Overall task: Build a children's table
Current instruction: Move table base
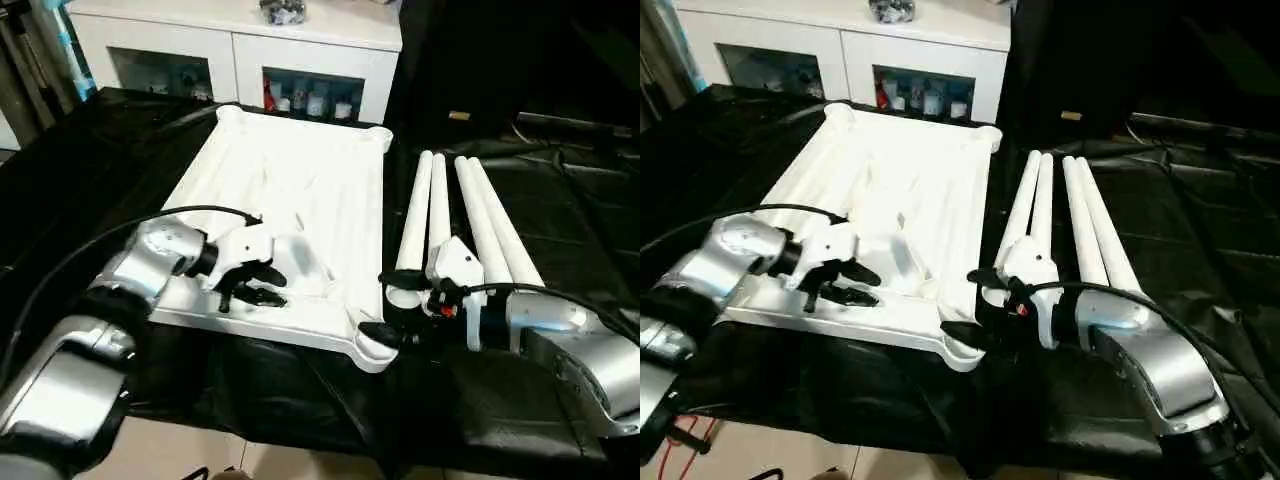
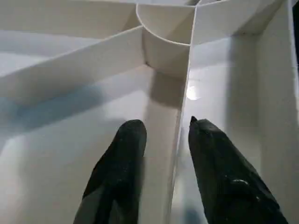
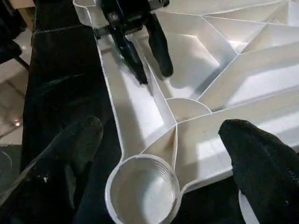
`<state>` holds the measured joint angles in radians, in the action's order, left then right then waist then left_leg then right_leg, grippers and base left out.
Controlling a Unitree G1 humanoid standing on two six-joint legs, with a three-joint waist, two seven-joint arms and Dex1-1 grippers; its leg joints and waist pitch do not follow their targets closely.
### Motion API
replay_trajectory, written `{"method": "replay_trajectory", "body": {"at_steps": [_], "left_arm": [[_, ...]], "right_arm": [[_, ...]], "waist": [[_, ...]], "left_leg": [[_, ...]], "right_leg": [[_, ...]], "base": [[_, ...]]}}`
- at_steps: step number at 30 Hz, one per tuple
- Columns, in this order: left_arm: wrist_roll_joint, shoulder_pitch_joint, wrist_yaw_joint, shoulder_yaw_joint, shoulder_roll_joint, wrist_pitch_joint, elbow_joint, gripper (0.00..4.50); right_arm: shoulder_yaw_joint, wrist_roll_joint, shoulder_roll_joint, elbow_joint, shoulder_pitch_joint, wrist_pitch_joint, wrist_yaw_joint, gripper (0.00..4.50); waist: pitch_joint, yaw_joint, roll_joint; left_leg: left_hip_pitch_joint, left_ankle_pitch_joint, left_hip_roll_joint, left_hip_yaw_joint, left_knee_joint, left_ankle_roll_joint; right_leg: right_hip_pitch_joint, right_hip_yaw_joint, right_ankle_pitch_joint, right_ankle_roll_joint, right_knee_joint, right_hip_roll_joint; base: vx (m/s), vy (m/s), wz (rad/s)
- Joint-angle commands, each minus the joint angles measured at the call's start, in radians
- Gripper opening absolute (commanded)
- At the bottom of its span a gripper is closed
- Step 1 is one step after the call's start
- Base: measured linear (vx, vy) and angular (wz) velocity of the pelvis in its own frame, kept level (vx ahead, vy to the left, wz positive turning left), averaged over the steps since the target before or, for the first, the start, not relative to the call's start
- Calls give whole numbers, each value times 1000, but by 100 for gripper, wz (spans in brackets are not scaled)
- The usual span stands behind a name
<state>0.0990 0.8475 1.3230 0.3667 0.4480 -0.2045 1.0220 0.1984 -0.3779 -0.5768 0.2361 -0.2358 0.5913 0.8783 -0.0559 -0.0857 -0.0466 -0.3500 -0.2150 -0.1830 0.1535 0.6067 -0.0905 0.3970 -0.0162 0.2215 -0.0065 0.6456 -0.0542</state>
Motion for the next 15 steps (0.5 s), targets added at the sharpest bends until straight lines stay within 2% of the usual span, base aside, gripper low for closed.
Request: {"method": "replay_trajectory", "body": {"at_steps": [1,2,3,5,7,8,11,15], "left_arm": [[7,37,17,2,-5,4,28,143],[9,45,27,3,-7,4,41,131],[9,49,35,4,-7,8,47,131],[12,58,51,5,-10,15,64,101],[19,67,62,4,-12,12,85,99],[24,74,67,2,-15,7,102,78],[32,82,77,0,-17,3,123,59],[38,86,83,-2,-17,-2,138,32]], "right_arm": [[-20,-2,-15,30,5,19,-10,450],[-19,-3,-15,33,6,22,-12,450],[-19,-3,-15,35,7,23,-13,450],[-19,-2,-14,38,8,25,-14,450],[-18,-1,-13,41,9,28,-17,450],[-18,-1,-12,43,9,30,-19,450],[-16,-1,-10,45,8,33,-23,450],[-12,0,-8,47,7,36,-26,450]], "waist": [[66,0,20],[67,1,18],[66,0,19],[66,-2,21],[66,-2,23],[67,-2,22],[65,-3,22],[66,-2,22]], "left_leg": [[2,-70,-34,-3,-68,-1],[2,-71,-33,-2,-67,0],[3,-74,-34,-3,-68,-1],[4,-67,-35,-3,-68,0],[3,-62,-34,-3,-67,3],[2,-63,-35,-3,-67,4],[3,-76,-34,-3,-68,0],[2,-74,-35,-4,-68,-1]], "right_leg": [[-70,41,-94,-252,-69,-72],[-70,42,-92,-252,-70,-71],[-70,42,-90,-255,-70,-71],[-69,42,-106,-263,-68,-71],[-71,42,-125,-266,-67,-71],[-72,42,-127,-266,-67,-72],[-72,43,-96,-265,-70,-73],[-73,43,-103,-267,-69,-73]], "base": [[0,0,0],[0,0,0],[0,0,0],[0,0,0],[0,0,0],[0,0,0],[0,0,0],[0,0,0]]}}
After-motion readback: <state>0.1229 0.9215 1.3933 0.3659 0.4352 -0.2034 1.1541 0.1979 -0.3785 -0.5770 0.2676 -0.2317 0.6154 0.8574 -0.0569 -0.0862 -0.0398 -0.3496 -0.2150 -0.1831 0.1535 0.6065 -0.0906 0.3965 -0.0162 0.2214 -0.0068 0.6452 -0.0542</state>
